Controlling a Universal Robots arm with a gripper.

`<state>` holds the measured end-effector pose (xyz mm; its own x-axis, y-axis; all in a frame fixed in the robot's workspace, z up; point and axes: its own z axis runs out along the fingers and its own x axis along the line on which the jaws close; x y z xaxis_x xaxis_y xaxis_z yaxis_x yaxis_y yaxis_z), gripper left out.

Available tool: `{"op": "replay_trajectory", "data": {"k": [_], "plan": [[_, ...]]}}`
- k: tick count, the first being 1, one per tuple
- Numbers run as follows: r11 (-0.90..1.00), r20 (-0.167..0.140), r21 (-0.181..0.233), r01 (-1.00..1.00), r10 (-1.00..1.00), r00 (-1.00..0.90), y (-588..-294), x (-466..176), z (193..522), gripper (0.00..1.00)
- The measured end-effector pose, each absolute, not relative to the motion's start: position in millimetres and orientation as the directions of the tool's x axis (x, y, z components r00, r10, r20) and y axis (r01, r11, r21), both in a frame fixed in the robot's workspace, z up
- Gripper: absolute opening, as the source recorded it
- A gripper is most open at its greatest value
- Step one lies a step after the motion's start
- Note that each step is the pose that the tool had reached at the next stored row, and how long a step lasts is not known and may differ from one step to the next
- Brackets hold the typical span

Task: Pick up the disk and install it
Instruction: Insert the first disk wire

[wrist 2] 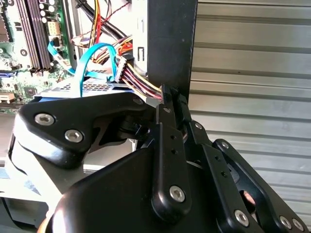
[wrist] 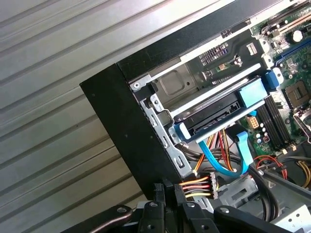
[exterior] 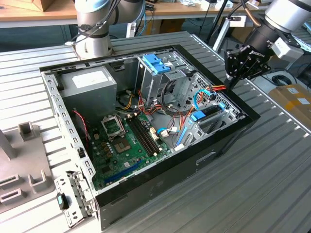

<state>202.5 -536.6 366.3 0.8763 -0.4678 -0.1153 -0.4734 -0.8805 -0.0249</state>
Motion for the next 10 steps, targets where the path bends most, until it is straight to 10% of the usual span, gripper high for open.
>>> {"op": "replay_trajectory", "data": {"k": [10], "plan": [[-0.881, -0.114, -0.026, -0.473, -0.468, 0.876, -537, 184, 366, 0.18]]}}
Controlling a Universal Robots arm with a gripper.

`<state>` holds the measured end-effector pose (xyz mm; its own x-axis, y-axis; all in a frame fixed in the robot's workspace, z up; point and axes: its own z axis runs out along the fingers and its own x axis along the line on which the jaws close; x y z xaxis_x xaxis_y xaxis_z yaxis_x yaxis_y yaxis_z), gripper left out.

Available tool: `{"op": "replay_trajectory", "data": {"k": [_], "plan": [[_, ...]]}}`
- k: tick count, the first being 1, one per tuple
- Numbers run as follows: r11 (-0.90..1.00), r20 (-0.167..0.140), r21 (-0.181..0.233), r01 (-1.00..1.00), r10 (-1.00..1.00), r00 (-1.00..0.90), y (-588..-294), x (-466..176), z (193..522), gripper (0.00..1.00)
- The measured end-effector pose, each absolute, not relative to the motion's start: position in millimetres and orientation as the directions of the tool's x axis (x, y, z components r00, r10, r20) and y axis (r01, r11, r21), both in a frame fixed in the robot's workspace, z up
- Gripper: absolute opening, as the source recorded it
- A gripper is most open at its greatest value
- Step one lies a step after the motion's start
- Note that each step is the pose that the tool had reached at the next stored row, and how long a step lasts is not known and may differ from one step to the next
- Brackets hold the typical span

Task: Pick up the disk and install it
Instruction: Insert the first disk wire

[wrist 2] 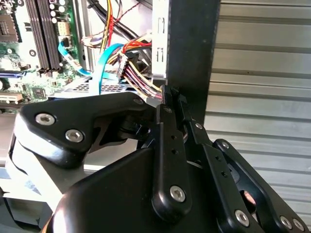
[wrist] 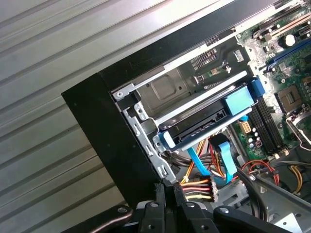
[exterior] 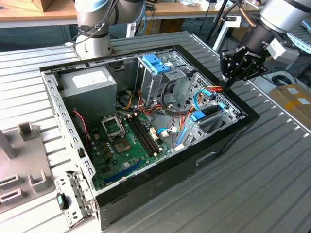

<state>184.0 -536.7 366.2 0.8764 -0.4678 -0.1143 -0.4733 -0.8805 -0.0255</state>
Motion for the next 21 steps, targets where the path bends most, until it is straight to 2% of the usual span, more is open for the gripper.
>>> {"op": "replay_trajectory", "data": {"k": [17, 21], "plan": [[-0.872, -0.113, -0.027, -0.489, -0.484, 0.868, -543, 156, 365, 0.17], [-0.831, -0.113, -0.027, -0.556, -0.55, 0.827, -543, 156, 364, 0.17]]}}
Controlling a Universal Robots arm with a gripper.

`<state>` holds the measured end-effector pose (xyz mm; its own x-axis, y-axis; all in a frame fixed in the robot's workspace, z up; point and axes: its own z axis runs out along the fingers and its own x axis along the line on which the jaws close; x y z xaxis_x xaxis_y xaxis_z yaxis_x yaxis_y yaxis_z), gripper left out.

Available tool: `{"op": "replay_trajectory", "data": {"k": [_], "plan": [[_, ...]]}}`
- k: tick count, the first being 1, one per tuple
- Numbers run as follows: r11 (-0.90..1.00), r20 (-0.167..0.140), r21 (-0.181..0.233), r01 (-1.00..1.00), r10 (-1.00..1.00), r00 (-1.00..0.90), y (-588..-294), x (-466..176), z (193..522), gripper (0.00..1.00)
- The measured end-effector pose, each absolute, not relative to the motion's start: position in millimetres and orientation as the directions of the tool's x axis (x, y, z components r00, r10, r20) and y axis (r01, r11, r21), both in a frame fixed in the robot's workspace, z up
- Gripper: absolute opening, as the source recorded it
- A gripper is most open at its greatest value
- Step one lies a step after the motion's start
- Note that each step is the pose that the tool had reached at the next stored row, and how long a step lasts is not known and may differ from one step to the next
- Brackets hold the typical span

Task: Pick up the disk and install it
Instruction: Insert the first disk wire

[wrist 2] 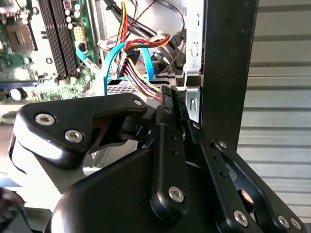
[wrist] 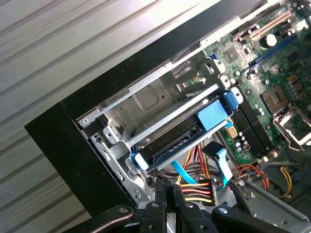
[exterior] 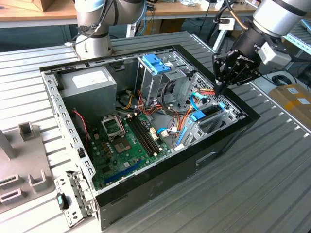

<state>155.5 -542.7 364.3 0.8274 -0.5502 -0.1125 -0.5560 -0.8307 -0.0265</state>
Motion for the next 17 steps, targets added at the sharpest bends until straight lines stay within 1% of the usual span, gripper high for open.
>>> {"op": "replay_trajectory", "data": {"k": [8, 17], "plan": [[-0.729, -0.112, -0.027, -0.684, -0.678, 0.726, -542.7, 155.5, 363.2, 0.17], [-0.651, -0.112, -0.026, -0.758, -0.752, 0.65, -542.8, 155.5, 362.9, 0.17]]}}
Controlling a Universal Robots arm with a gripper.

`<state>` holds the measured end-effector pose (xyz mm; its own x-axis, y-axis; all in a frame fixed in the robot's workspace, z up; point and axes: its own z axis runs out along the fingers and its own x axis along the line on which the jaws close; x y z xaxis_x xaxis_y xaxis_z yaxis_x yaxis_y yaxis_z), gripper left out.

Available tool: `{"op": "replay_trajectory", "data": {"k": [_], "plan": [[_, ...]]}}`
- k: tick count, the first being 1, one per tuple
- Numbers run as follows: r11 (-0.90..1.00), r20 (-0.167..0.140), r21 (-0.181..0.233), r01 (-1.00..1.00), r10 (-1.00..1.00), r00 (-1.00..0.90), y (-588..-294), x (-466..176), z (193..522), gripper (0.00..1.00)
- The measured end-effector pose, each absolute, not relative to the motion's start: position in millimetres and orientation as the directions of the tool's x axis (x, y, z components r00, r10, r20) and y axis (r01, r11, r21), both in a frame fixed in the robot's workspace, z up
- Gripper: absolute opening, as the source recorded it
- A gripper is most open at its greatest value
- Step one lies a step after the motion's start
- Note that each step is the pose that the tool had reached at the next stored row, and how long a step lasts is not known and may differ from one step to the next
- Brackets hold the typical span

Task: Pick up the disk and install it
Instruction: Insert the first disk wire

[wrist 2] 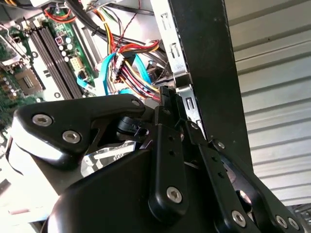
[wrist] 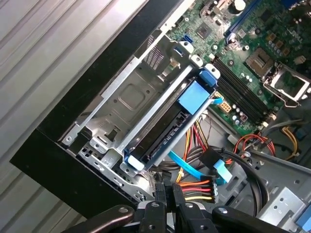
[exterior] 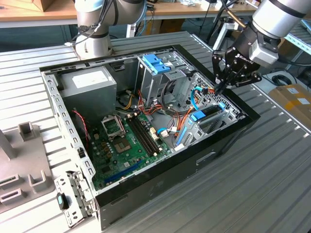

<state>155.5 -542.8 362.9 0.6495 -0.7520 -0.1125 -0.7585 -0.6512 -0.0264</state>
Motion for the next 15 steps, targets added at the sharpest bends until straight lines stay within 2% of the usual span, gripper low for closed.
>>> {"op": "replay_trajectory", "data": {"k": [15], "plan": [[-0.61, -0.113, -0.027, -0.792, -0.786, 0.609, -550.0, 153.3, 362.1, 0.17]]}}
